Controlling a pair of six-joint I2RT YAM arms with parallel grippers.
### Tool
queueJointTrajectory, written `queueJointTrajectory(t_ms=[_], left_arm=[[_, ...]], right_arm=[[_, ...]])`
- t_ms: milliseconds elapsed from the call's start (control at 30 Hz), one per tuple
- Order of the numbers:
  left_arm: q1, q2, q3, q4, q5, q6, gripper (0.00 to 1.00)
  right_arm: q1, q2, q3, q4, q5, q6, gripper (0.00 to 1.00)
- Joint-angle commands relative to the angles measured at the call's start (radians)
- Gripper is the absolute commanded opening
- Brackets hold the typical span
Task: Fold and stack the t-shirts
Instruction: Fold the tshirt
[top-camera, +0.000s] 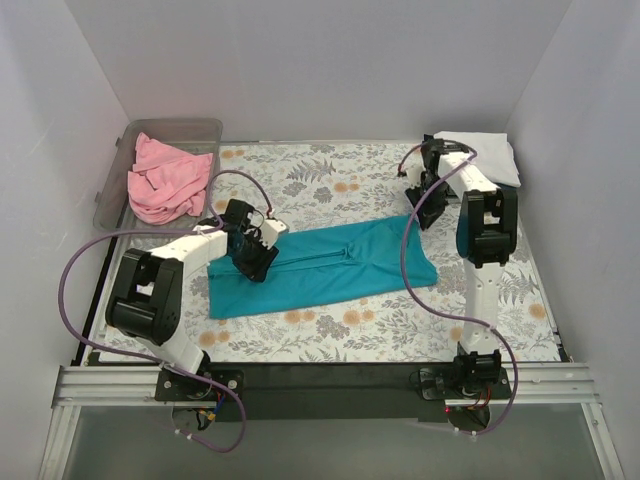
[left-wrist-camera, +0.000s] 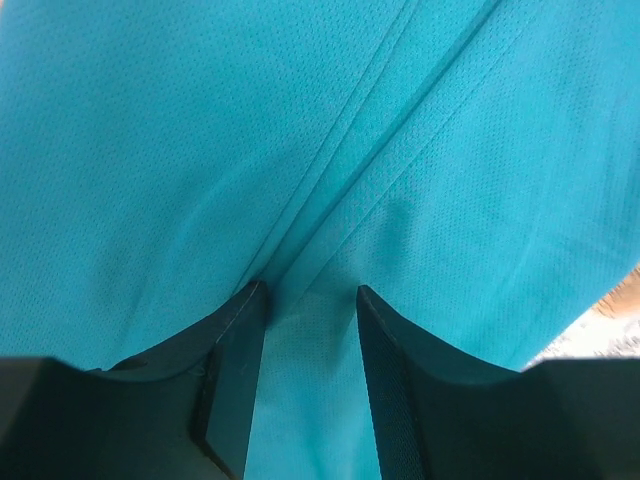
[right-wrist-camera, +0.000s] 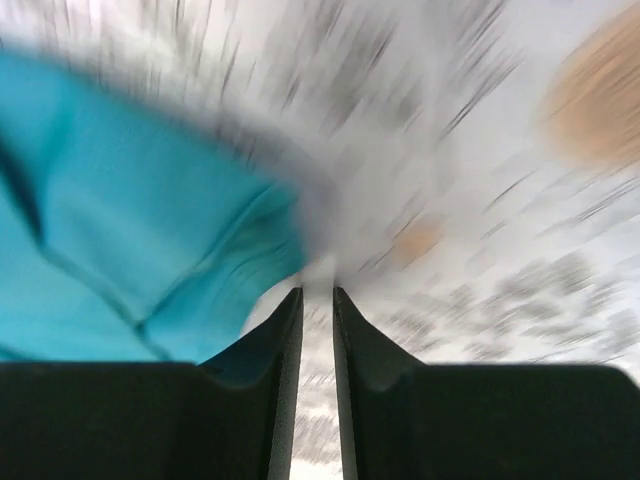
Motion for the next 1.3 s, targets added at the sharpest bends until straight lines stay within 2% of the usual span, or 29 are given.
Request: queueJointTrajectory(t_ms=[0,100,133,200,233,333,467,733,1000,1100,1233,1267], left_arm=[[0.007,-0.057,0.011,-0.147,0.011,-0.045,0.40],[0.007,-0.111,0.067,-0.204,0.072,-0.079,0.41],[0.007,-0.137,0.079,-0.213,0.088,-0.104,0.42],[0.007,-0.151,0.110,-0.218,0.117,-0.125,0.43],[0.007,-0.158,0.134,-0.216,0.121,-0.144,0.44],[0.007,-0.157,0.171,-0.194,0.131,-0.171,0.45],[0.007,-0.134,0.199,-0.164,0.100,-0.199,0.46],[0.007,-0.070,0.232,-0.111,0.005,-0.205,0.47],[0.007,-0.034,0.231,-0.089,-0.018,-0.196,0.47],[0.008,-0.016,0.223,-0.092,-0.023,-0.208,0.47],[0.014,-0.031,0.219,-0.113,-0.044,-0.208,0.47],[0.016,-0.039,0.217,-0.118,-0.050,-0.202,0.47]], right_arm=[[0.012,0.088,0.219,0.074,-0.003,0.012,0.24],[0.020,0.044,0.295,0.018,-0.104,0.021,0.24],[0.021,-0.039,0.265,0.013,-0.142,0.027,0.25],[0.024,-0.142,0.179,0.015,-0.234,0.023,0.27],[0.030,-0.232,0.078,0.015,-0.257,0.021,0.27],[0.061,-0.366,-0.115,0.015,-0.305,0.018,0.27],[0.128,-0.420,-0.301,0.021,-0.276,0.000,0.26],[0.234,-0.366,-0.423,0.084,-0.175,0.039,0.24],[0.242,-0.239,-0.443,0.169,-0.031,0.046,0.22],[0.240,-0.108,-0.357,0.197,0.021,0.033,0.20],[0.237,0.026,-0.134,0.214,0.100,0.023,0.19],[0.236,0.055,-0.021,0.223,0.130,0.018,0.19]])
